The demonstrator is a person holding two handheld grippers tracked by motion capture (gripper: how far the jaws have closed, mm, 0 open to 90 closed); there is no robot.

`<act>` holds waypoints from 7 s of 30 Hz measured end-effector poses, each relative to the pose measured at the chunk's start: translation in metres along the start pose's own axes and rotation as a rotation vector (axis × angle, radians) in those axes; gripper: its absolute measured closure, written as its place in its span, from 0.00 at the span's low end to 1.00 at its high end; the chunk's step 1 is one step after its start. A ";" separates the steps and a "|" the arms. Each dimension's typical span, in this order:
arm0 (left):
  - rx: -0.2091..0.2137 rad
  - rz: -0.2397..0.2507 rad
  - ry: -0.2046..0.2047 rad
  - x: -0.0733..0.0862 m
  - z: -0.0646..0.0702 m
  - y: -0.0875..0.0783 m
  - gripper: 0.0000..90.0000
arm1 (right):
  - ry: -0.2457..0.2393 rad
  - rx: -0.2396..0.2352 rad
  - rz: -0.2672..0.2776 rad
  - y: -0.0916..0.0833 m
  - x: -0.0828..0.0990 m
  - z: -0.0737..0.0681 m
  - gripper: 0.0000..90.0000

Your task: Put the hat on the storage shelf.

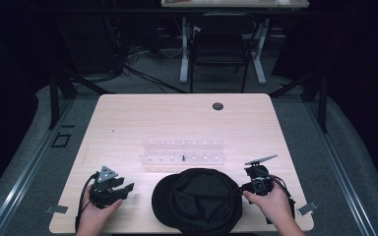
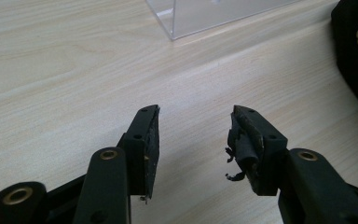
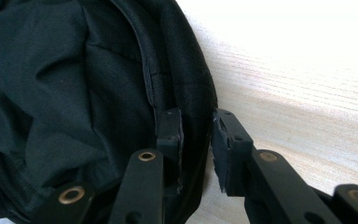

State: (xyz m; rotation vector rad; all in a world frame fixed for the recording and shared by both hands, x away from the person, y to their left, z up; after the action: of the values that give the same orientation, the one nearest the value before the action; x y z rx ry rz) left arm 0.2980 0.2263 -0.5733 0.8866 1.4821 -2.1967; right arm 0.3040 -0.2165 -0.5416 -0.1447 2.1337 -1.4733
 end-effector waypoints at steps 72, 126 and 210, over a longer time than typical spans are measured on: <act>0.006 -0.028 0.015 0.002 0.002 0.003 0.59 | 0.042 -0.032 -0.317 -0.031 -0.063 -0.029 0.98; 0.007 -0.038 0.019 0.001 0.001 0.004 0.59 | 0.082 -0.042 -0.290 -0.143 -0.120 -0.079 0.98; 0.004 -0.043 0.021 0.002 0.000 0.007 0.58 | 0.175 -0.456 0.178 -0.193 -0.200 -0.053 0.98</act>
State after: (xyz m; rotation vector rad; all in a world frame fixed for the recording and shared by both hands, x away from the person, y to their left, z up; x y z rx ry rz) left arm 0.3011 0.2235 -0.5796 0.8898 1.5204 -2.2286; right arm 0.4078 -0.1728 -0.2822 0.0129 2.5231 -0.9110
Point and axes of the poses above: each handheld gripper's, and its own axes: y roughly forward along the jaws, x roughly out of its underside, z roughly to its right, the point moved 2 cm from there along y, roughly forward along the jaws, and after that the axes turned 15 degrees about -y, right-handed, at the moved point
